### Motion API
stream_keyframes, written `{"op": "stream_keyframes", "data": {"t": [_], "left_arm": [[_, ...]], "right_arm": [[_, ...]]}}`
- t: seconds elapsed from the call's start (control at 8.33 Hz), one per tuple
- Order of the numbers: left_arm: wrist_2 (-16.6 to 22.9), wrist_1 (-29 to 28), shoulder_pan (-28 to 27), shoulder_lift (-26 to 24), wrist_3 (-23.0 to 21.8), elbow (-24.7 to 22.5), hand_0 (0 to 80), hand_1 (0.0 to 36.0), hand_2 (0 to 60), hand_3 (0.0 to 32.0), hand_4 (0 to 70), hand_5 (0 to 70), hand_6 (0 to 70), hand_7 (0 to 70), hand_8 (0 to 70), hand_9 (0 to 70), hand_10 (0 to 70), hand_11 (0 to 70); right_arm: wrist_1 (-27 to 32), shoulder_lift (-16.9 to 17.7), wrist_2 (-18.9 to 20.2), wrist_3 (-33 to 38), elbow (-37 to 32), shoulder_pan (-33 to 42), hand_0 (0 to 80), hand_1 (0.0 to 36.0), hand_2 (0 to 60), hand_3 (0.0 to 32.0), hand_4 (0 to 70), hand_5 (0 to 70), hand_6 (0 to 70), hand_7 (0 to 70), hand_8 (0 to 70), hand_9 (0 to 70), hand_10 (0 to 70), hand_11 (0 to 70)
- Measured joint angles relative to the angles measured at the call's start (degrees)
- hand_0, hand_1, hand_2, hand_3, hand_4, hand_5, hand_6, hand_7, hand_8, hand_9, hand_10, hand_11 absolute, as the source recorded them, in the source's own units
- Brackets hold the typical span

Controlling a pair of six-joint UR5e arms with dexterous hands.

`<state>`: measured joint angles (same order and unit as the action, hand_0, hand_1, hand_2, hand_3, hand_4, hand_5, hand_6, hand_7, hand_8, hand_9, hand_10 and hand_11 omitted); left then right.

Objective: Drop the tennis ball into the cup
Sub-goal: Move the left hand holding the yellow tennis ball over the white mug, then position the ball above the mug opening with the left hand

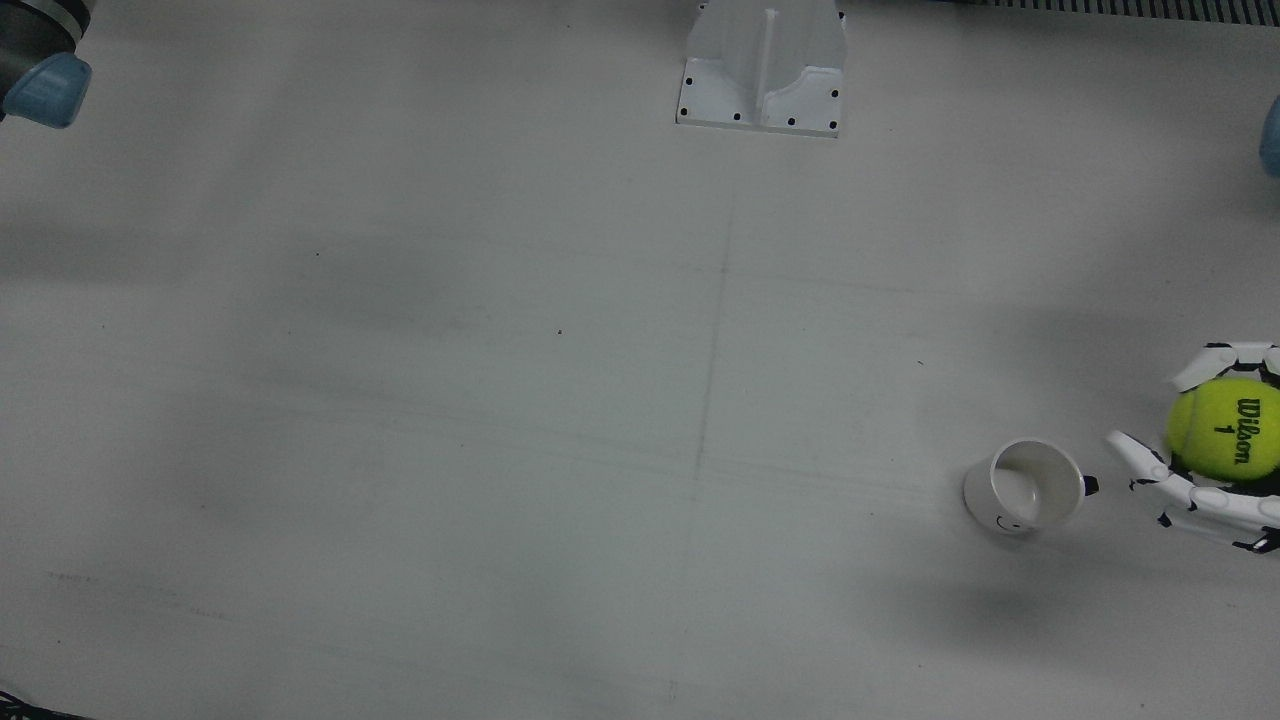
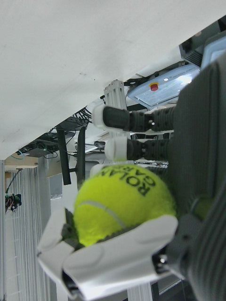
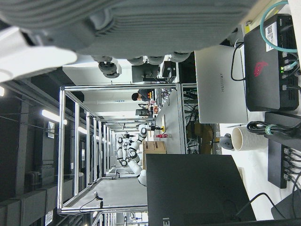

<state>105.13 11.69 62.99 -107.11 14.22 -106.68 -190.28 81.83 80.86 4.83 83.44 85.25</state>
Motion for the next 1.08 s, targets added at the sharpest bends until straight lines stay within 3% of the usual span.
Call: {"op": "stream_keyframes", "data": {"t": [0.12,0.36,0.48,0.6,0.72,0.84,0.96,1.08], "left_arm": [[0.0,0.3,-2.2,0.4,0.2,-0.3,44.6,11.9,53.3,0.0,51.4,19.3,70.0,70.0,59.4,70.0,41.5,57.9],[-0.4,0.6,-5.7,0.7,1.7,0.3,42.4,10.0,55.3,0.0,49.6,21.8,70.0,70.0,58.2,70.0,40.5,56.4],[-0.8,0.3,-6.5,0.9,2.4,1.1,40.6,11.0,53.2,0.0,46.5,16.3,70.0,70.0,54.1,70.0,35.2,49.5],[-1.2,-0.6,-6.9,1.5,2.7,2.0,39.2,9.4,54.0,0.0,42.6,18.6,70.0,70.0,50.8,69.3,26.0,37.4],[-1.4,-1.4,-7.0,2.3,2.9,2.6,42.6,9.3,33.7,0.0,39.4,12.2,63.0,70.0,42.4,61.1,11.7,16.8],[-1.6,-2.2,-7.0,3.0,3.0,2.8,44.0,10.1,17.5,0.0,29.2,6.0,31.8,70.0,21.5,38.6,4.4,6.6],[-1.6,-3.1,-7.0,3.7,3.0,2.9,46.1,13.9,14.6,0.0,20.6,3.3,15.6,34.2,3.3,8.0,0.5,1.6],[-1.7,-4.6,-7.0,4.7,3.0,2.9,46.7,16.4,13.8,0.0,16.8,0.7,1.8,27.3,0.0,4.0,0.0,0.1]], "right_arm": [[0.0,0.0,0.0,0.0,0.0,0.0,0.0,0.0,0.0,0.0,0.0,0.0,0.0,0.0,0.0,0.0,0.0,0.0],[0.0,0.0,0.0,0.0,-0.1,-0.1,0.0,0.0,0.0,0.0,0.0,0.0,0.0,0.0,0.0,0.0,0.0,0.0],[0.0,0.0,0.0,0.0,-0.1,-0.1,0.0,0.0,0.0,0.0,0.0,0.0,0.0,0.0,0.0,0.0,0.0,0.0],[0.0,0.0,0.0,0.0,-0.1,-0.1,0.0,0.0,0.0,0.0,0.0,0.0,0.0,0.0,0.0,0.0,0.0,0.0],[0.0,0.0,0.0,0.0,-0.1,-0.1,0.0,0.0,0.0,0.0,0.0,0.0,0.0,0.0,0.0,0.0,0.0,0.0],[0.0,0.0,0.0,0.0,-0.1,-0.1,0.0,0.0,0.0,0.0,0.0,0.0,0.0,0.0,0.0,0.0,0.0,0.0],[0.0,0.0,0.0,0.0,-0.1,-0.1,0.0,0.0,0.0,0.0,0.0,0.0,0.0,0.0,0.0,0.0,0.0,0.0],[0.0,0.0,0.0,0.0,-0.1,0.0,0.0,0.0,0.0,0.0,0.0,0.0,0.0,0.0,0.0,0.0,0.0,0.0]]}}
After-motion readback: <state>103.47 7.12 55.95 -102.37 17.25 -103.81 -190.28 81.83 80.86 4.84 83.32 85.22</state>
